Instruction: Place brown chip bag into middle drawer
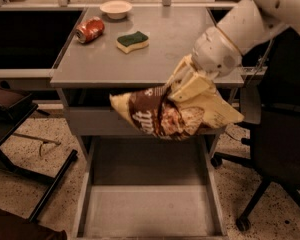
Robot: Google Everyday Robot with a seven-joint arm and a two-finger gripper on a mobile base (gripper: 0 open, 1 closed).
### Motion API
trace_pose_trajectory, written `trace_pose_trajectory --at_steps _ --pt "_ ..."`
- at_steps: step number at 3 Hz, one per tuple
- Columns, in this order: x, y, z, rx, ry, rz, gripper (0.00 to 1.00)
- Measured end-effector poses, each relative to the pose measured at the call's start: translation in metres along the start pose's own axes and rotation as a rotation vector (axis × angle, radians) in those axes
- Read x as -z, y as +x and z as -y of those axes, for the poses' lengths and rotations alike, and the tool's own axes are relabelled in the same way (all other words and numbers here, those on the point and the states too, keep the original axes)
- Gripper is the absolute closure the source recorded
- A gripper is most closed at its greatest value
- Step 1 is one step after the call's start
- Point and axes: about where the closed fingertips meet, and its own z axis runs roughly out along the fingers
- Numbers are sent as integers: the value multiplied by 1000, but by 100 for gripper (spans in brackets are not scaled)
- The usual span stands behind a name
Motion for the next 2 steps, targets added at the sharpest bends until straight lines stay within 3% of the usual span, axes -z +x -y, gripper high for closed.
trace_pose_trajectory --at_steps 1,2 --pt "5 19 -24 47 -76 64 100" --pt "5 19 -24 47 -76 64 100"
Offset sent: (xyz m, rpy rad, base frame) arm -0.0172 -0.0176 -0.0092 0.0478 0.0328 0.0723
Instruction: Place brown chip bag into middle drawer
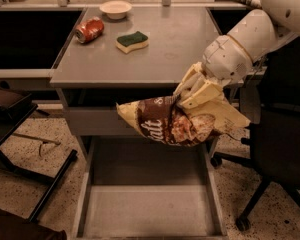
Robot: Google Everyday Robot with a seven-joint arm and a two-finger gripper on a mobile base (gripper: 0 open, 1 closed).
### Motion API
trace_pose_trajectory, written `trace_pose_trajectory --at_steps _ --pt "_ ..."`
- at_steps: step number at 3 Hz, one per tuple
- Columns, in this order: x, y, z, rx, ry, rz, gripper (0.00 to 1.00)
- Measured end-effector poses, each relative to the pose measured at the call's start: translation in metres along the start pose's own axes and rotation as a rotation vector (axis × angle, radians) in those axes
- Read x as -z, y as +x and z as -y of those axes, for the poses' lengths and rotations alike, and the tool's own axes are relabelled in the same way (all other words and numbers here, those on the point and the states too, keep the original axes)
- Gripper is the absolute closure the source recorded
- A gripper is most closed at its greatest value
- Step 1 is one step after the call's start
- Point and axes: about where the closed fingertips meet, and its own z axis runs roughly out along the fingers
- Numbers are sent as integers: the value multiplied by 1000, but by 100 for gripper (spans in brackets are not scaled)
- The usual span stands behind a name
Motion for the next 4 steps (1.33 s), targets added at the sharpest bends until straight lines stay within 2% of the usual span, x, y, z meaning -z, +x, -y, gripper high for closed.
trace_pose_trajectory --at_steps 1,2,3,4 --pt "-20 7 1 -44 25 14 100" --pt "-60 18 -8 -66 80 4 100" --pt "-118 42 -18 -117 109 -5 100" --pt "-207 90 -41 -209 25 -11 100"
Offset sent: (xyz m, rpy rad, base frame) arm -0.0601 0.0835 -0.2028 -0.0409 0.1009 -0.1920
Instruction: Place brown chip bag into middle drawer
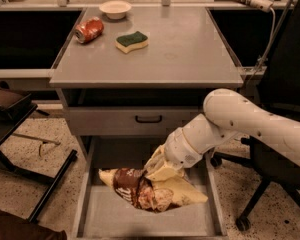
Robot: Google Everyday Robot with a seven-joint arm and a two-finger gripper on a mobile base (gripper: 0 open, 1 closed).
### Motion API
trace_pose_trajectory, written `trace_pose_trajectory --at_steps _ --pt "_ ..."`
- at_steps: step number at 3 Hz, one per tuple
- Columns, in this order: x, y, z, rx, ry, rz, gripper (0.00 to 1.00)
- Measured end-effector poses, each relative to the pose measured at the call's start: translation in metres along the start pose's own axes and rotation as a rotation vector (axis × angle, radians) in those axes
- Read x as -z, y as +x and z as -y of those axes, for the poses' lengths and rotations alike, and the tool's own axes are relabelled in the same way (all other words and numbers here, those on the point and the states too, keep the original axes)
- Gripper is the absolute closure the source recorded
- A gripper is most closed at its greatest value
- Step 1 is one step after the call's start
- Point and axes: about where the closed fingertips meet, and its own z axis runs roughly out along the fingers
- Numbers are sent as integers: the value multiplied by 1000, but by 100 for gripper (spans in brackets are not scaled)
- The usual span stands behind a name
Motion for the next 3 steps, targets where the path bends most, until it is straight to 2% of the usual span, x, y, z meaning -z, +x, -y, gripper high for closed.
trace_pose_trajectory --at_steps 1,2,3 --pt "2 -2 1 3 2 0 100" --pt "-15 8 12 -1 21 8 100" --pt "-48 27 45 -3 92 21 100"
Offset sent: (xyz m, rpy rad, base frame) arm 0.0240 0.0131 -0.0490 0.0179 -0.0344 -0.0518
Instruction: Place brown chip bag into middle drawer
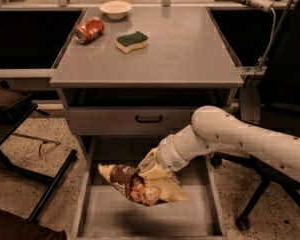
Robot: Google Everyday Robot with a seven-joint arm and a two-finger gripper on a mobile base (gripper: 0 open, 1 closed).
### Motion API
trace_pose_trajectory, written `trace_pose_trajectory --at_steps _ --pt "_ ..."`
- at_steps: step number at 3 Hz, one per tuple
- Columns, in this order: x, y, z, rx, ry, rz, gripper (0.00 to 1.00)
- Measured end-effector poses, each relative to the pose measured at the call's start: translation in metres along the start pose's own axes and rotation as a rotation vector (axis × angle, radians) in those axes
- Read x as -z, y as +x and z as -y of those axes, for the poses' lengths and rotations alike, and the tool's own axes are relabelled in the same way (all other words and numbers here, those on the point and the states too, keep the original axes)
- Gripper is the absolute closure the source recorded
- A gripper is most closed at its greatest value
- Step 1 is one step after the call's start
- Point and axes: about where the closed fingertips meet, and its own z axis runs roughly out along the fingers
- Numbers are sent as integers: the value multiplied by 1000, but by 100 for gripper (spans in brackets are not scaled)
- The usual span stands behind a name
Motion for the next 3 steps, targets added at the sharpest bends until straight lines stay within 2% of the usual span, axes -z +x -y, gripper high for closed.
trace_pose_trajectory --at_steps 2,3 --pt "-56 53 58 -55 215 -27 100" --pt "-83 87 74 -111 245 -15 100"
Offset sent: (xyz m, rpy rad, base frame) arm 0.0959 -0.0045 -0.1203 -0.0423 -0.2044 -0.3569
